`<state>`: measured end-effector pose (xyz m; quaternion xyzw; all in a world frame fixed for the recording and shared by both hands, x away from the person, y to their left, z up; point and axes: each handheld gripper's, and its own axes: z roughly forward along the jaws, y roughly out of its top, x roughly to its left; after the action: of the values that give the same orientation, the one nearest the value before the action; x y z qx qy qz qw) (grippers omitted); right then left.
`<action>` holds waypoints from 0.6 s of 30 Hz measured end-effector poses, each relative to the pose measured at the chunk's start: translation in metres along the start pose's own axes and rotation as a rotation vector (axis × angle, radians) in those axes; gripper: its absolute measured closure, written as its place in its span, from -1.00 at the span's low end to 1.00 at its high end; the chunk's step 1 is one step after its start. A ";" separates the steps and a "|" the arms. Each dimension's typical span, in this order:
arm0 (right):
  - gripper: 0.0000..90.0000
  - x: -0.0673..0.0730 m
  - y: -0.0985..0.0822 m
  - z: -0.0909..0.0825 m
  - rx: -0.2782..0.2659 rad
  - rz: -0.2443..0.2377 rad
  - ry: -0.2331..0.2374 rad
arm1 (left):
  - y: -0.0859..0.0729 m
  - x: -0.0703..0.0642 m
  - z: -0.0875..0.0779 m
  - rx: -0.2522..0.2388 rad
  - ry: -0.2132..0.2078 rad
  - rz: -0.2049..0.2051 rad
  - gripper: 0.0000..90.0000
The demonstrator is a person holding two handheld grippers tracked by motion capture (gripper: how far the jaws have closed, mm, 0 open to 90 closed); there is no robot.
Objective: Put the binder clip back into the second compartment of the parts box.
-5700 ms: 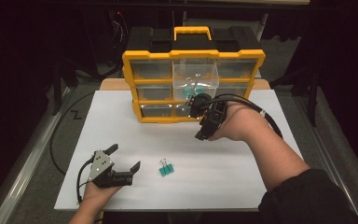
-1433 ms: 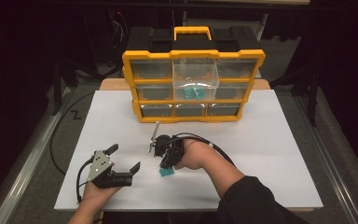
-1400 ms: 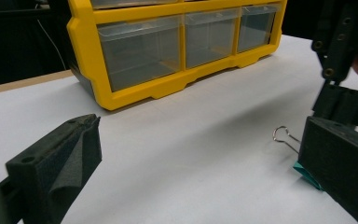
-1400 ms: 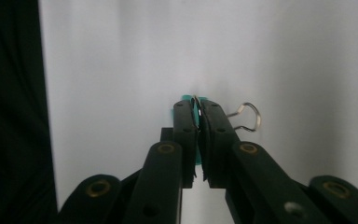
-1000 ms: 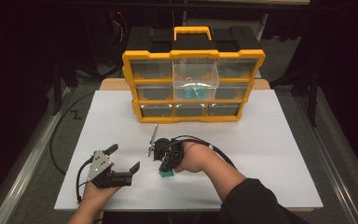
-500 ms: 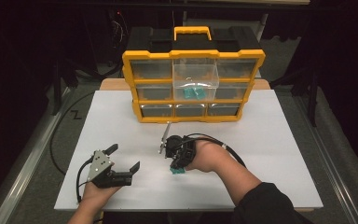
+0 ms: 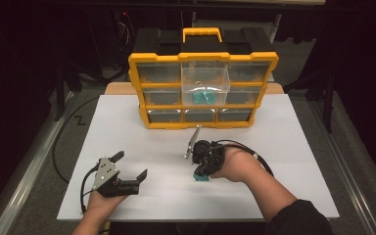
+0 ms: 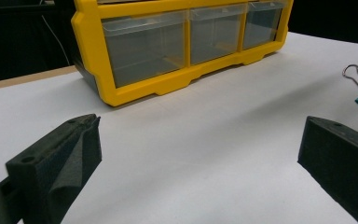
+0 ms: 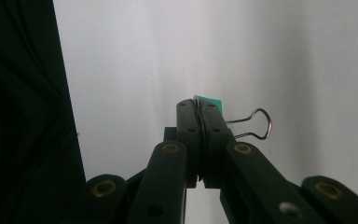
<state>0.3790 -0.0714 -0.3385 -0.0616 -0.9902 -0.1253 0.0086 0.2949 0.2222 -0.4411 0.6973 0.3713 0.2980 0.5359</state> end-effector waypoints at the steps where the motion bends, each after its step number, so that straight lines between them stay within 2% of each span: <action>1: 1.00 0.000 -0.002 -0.001 -0.003 0.003 -0.001 | 0.000 0.000 0.000 -0.001 0.000 0.000 -0.99; 18: 1.00 -0.005 -0.030 -0.011 -0.012 0.041 -0.014 | -0.001 0.002 -0.003 -0.001 0.013 -0.002 -0.99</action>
<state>0.3802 -0.1036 -0.3358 -0.0830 -0.9880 -0.1305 0.0039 0.2931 0.2258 -0.4410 0.6948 0.3753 0.3021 0.5339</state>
